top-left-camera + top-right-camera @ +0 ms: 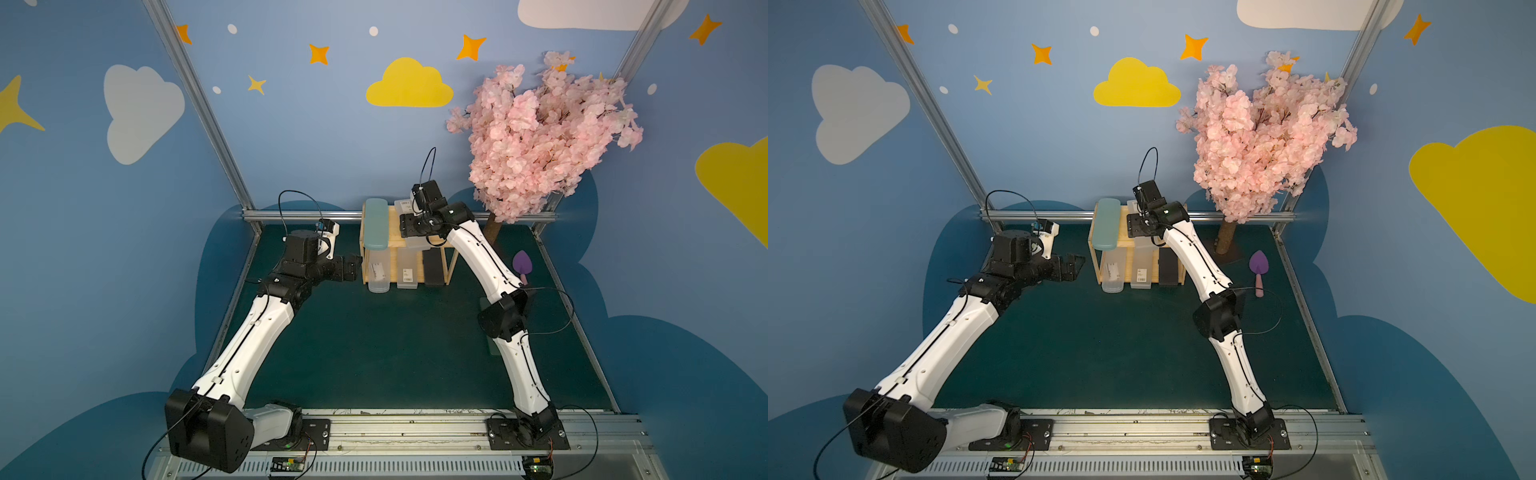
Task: Remove the pencil cases from the shelf
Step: Pick up the pencil case from the shelf.
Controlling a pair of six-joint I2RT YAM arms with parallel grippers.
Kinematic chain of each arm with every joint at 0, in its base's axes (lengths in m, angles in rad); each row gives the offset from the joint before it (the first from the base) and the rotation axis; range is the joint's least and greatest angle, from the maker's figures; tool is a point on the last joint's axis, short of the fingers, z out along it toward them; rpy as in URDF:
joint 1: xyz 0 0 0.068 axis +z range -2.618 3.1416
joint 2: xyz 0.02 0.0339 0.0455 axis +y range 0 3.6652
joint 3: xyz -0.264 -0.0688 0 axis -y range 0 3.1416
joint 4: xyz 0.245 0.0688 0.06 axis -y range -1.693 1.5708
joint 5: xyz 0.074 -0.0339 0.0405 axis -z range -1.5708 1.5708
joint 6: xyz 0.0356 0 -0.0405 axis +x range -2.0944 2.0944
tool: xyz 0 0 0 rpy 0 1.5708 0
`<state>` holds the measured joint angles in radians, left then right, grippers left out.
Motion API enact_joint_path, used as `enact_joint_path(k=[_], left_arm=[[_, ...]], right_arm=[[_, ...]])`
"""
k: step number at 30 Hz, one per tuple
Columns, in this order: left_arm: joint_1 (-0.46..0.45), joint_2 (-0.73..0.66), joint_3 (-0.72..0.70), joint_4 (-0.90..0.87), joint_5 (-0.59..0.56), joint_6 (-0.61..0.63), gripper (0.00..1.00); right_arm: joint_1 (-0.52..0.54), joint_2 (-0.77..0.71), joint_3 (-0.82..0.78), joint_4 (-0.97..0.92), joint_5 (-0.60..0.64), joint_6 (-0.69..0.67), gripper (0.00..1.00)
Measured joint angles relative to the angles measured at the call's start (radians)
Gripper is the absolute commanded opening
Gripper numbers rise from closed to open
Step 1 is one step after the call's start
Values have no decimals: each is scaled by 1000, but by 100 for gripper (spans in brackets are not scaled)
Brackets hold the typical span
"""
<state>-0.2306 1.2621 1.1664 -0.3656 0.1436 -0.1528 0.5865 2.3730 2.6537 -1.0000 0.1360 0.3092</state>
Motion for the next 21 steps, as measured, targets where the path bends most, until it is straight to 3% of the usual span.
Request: enact_joint_path(k=[13, 17, 21], left_arm=[[2, -27, -11, 0, 11, -1, 100], [2, -34, -11, 0, 18, -4, 100], [2, -39, -11, -1, 22, -5, 100]], right_arm=[[5, -71, -9, -40, 62, -3, 66], [21, -204, -98, -49, 93, -14, 66], [66, -415, -313, -43, 148, -20, 66]])
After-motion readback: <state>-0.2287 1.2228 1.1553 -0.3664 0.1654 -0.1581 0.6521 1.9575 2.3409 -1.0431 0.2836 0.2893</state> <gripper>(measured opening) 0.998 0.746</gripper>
